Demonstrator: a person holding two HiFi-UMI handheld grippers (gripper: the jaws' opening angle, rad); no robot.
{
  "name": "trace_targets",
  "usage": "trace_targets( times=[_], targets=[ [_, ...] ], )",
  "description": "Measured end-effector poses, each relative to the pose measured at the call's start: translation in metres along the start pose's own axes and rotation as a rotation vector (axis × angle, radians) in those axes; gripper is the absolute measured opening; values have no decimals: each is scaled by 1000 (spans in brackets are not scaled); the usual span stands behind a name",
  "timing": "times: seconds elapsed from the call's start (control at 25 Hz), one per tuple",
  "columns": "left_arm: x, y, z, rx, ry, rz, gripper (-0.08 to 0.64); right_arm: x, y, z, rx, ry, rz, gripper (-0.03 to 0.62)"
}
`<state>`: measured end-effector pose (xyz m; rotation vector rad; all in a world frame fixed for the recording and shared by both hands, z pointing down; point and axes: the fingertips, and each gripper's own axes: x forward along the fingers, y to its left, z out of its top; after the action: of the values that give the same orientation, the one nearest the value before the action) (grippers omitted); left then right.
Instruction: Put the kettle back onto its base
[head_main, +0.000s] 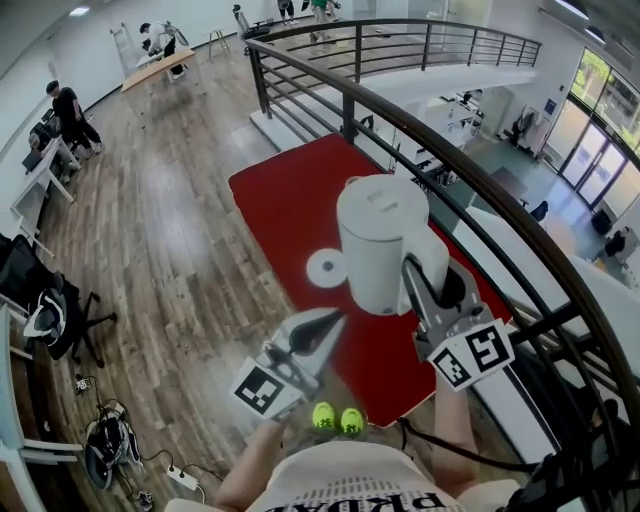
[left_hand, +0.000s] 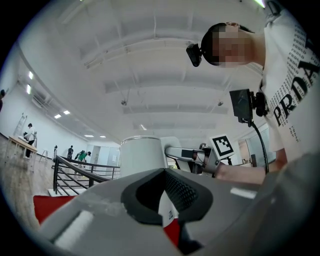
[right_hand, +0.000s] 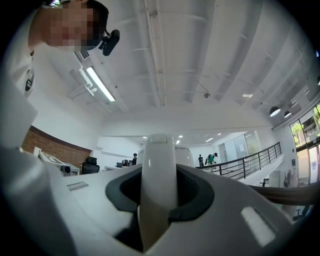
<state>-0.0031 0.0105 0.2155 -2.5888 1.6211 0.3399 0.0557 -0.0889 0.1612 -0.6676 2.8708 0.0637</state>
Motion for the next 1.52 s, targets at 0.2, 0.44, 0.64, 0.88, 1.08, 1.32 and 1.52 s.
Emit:
trace_targets(
  times=[0.2, 0.44, 0.64, 0.88, 1.08, 1.32, 1.52],
  targets=[
    [9, 6, -3, 36, 7, 34, -2, 6, -8, -1, 18, -26, 36, 118],
    [12, 14, -3, 41, 4, 40, -2, 13, -7, -5, -4, -19, 39, 118],
    [17, 26, -1, 23, 5, 14, -2, 26, -7, -8, -22, -3, 19, 118],
    [12, 53, 2, 17, 20, -26, -2, 46, -5, -19, -17, 3, -26, 118],
    [5, 74, 3, 8, 26, -67, -2, 61, 5, -23, -19, 1, -57, 118],
    [-13, 105, 5, -16, 29, -112, -2, 81, 23, -32, -33, -4, -119, 120],
    [-23, 124, 1, -22, 35, -146, -2, 99, 43, -49, -40, 1, -153, 120]
  ],
)
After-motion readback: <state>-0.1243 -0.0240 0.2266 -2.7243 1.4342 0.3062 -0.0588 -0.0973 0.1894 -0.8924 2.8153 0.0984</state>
